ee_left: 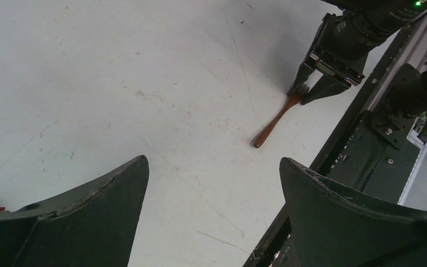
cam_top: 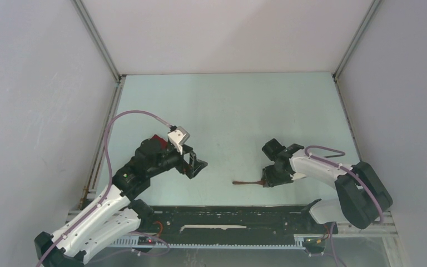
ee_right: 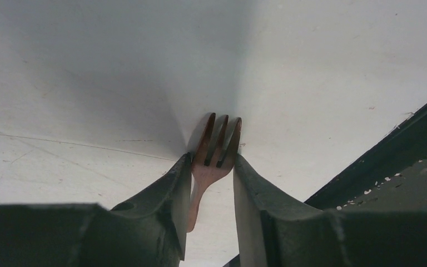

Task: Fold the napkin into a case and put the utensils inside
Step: Pick up the fork from the center of the board, then pass from the right arm to the left

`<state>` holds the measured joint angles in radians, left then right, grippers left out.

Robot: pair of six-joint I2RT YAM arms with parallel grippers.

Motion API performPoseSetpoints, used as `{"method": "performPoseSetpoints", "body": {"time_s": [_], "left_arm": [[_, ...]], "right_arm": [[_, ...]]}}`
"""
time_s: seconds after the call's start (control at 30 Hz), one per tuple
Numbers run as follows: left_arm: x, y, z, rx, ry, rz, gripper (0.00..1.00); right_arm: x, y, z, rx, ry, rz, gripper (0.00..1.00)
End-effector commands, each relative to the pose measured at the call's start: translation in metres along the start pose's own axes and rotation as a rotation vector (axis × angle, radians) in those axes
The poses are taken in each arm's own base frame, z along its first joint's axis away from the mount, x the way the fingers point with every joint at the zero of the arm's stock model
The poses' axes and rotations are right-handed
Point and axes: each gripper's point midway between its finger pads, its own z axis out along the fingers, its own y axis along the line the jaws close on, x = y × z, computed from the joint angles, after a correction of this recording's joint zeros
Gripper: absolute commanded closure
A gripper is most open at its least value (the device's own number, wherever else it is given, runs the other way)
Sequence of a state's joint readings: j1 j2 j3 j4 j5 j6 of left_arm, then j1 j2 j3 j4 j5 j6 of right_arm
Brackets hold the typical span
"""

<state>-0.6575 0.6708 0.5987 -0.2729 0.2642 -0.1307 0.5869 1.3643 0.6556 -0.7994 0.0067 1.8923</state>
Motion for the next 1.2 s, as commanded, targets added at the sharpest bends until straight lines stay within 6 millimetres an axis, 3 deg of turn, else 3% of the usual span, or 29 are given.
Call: {"method": "performPoseSetpoints", "body": {"time_s": [0.0, 0.13, 0.23, 0.33, 0.37, 0.4, 0.53, 0.67, 0.8, 0.93, 1.17], "left_arm": [[-0.031, -0.002, -0.006, -0.023, -0.078, -0.008, 0.03], [-0.035, 0.009, -0.003, -0.113, -0.037, -0.141, 0.02], [-0.031, 0.012, 0.003, -0.138, 0.041, -0.228, 0.02], [-0.024, 0.004, 0.015, -0.048, 0.102, -0.379, 0.04], [-0.025, -0.002, 0.019, 0.019, 0.103, -0.444, 0.06], [-0.033, -0.011, 0.024, 0.108, 0.077, -0.497, 0.07], [-0.047, -0.04, 0.029, 0.397, 0.065, -0.575, 0.08], [-0.052, -0.062, 0.034, 0.559, 0.109, -0.517, 0.1], [-0.058, -0.071, 0.035, 0.612, 0.094, -0.457, 0.16], [-0.066, -0.087, 0.029, 0.659, 0.005, -0.441, 0.17], [-0.09, -0.116, 0.015, 0.803, -0.137, -0.513, 0.35]], "right_arm": [[-0.015, -0.001, 0.007, -0.019, -0.091, 0.004, 0.66], [-0.013, 0.015, -0.006, -0.116, -0.083, -0.05, 0.78], [-0.01, 0.036, -0.027, -0.227, -0.095, -0.161, 0.83], [0.002, 0.075, -0.063, -0.425, -0.15, -0.395, 0.92], [0.01, 0.089, -0.078, -0.508, -0.163, -0.486, 0.99], [0.021, 0.103, -0.096, -0.608, -0.168, -0.579, 1.0], [0.058, 0.121, -0.158, -0.939, -0.206, -0.917, 1.0], [0.111, 0.108, -0.217, -1.28, -0.123, -1.261, 1.0], [0.132, 0.086, -0.255, -1.509, -0.02, -1.358, 1.0], [0.142, 0.069, -0.281, -1.652, 0.052, -1.406, 1.0], [0.148, 0.053, -0.303, -1.784, 0.103, -1.452, 1.0]]}}
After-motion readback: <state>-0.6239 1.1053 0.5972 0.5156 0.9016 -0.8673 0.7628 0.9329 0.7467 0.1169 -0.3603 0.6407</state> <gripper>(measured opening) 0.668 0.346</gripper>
